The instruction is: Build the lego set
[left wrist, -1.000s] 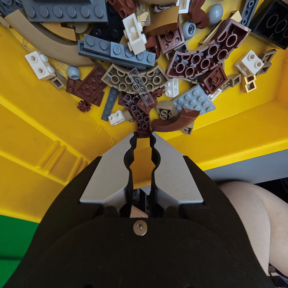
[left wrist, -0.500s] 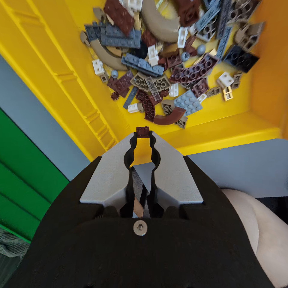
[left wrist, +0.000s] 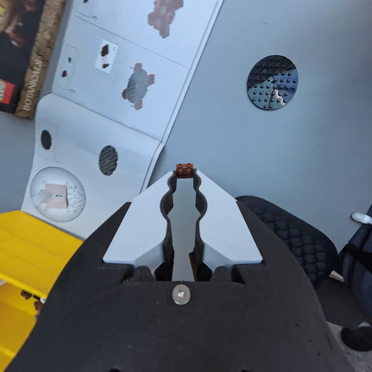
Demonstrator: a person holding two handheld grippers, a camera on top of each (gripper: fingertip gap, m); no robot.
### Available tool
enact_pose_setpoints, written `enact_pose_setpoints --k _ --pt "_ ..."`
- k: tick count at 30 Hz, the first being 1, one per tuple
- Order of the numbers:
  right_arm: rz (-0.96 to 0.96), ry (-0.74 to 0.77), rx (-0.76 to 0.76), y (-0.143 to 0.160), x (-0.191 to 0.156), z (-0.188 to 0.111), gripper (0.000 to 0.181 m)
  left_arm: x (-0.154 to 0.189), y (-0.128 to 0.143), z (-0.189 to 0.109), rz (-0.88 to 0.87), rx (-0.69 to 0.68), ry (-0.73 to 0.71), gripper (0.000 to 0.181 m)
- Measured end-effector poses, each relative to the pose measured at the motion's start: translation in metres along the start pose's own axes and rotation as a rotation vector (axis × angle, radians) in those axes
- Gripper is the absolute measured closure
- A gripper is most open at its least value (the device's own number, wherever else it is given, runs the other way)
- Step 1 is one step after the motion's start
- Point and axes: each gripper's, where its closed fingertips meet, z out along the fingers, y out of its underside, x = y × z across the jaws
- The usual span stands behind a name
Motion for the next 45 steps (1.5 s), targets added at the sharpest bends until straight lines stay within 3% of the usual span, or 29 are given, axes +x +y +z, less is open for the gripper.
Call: enact_pose_setpoints --k 5,10,18,29,30,33,37,40,43,45 --pt "0.097 0.102 0.061 0.006 0.030 -0.026 0.127 0.030 0.001 0.036 0.047 -0.091 0.078 0.167" --pt "0.115 0.114 0.065 0.007 0.035 -0.024 0.127 0.043 0.008 0.058 0.079 -0.167 0.108 0.167" --pt "0.081 0.085 0.035 0.006 0.027 -0.013 0.127 0.048 0.019 0.067 0.094 -0.240 0.130 0.167" --pt "0.073 0.064 0.025 0.007 0.022 -0.010 0.127 0.051 0.019 0.068 0.117 -0.243 0.120 0.167" --pt "0.073 0.064 0.025 0.007 0.022 -0.010 0.127 0.053 0.019 0.068 0.109 -0.238 0.133 0.163" --pt "0.073 0.065 0.027 0.007 0.022 -0.011 0.127 0.053 0.014 0.063 0.084 -0.213 0.151 0.127" --pt "0.076 0.062 0.041 0.005 0.022 -0.013 0.127 0.017 0.004 0.017 0.001 -0.064 0.106 0.123" --pt "0.073 0.060 0.048 0.004 0.022 -0.014 0.127 -0.043 0.008 -0.065 -0.148 0.183 -0.030 0.120" --pt "0.070 0.055 0.055 0.002 0.021 -0.014 0.127 -0.128 0.060 -0.149 -0.411 0.395 -0.339 0.133" --pt "0.066 0.051 0.055 0.002 0.020 -0.012 0.127 -0.170 0.119 -0.161 -0.610 0.332 -0.474 0.121"
